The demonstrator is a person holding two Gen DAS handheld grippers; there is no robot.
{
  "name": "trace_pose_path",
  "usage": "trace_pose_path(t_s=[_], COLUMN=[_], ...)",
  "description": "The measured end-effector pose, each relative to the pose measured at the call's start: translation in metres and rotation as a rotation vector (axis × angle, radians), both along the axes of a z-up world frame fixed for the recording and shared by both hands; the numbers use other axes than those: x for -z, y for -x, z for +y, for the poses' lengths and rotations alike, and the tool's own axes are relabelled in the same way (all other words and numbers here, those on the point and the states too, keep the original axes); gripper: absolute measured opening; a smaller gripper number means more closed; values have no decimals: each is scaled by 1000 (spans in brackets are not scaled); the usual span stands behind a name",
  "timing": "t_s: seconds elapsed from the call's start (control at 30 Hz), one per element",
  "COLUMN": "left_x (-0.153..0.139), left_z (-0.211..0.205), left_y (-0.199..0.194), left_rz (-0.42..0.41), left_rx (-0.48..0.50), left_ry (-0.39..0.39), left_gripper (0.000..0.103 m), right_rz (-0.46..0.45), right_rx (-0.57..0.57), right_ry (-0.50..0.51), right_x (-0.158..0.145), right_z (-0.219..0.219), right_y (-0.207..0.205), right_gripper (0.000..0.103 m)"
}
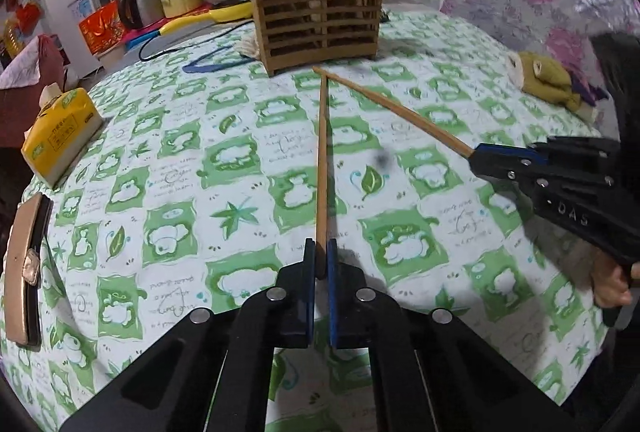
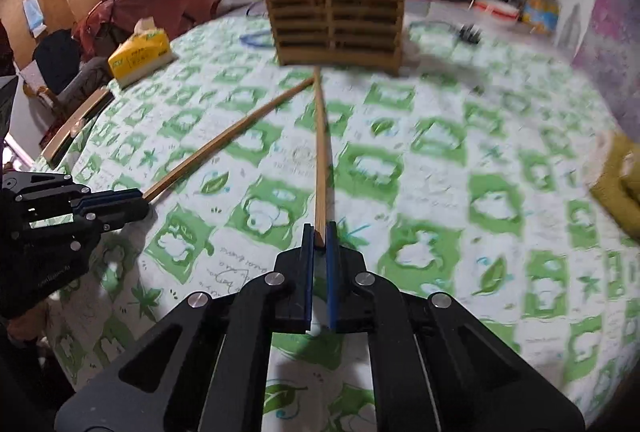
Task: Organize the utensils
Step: 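Close the right tool on one chopstick while the left tool grasps the other, then lift both chopsticks up and lower them into the wooden holder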
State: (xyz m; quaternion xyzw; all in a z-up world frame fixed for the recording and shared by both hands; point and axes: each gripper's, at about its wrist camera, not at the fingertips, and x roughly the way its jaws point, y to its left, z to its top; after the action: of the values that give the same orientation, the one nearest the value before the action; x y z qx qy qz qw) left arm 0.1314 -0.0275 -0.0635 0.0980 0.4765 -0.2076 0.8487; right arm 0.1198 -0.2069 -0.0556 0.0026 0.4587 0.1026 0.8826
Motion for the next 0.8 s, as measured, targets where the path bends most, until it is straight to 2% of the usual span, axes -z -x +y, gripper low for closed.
trace_pose_path(t_s=[0.1,0.27,0.43,0.6,0.8], left_x=[-23,-80,-129,-161,-182], left_z=[3,6,5,-2,-20], left_y=[3,19,31,27,6], left_rz=[-42,-166,-238,-251,-271], left_rx=[-10,-22,-23,-10,11], left_ry=[14,32,73,106,97], left_gripper=[6,6,6,6,6], right_rz=[-67,-207,-320,-369,-390], right_rx=[2,25,47,43,32], right_ry=[14,12,-11,-22,-40], right_x=[-21,-77,-132,-165,-182], right_z=[1,-4,-14,-17,-17], right_y=[13,37,55,58,49], right_gripper=[6,6,6,6,6])
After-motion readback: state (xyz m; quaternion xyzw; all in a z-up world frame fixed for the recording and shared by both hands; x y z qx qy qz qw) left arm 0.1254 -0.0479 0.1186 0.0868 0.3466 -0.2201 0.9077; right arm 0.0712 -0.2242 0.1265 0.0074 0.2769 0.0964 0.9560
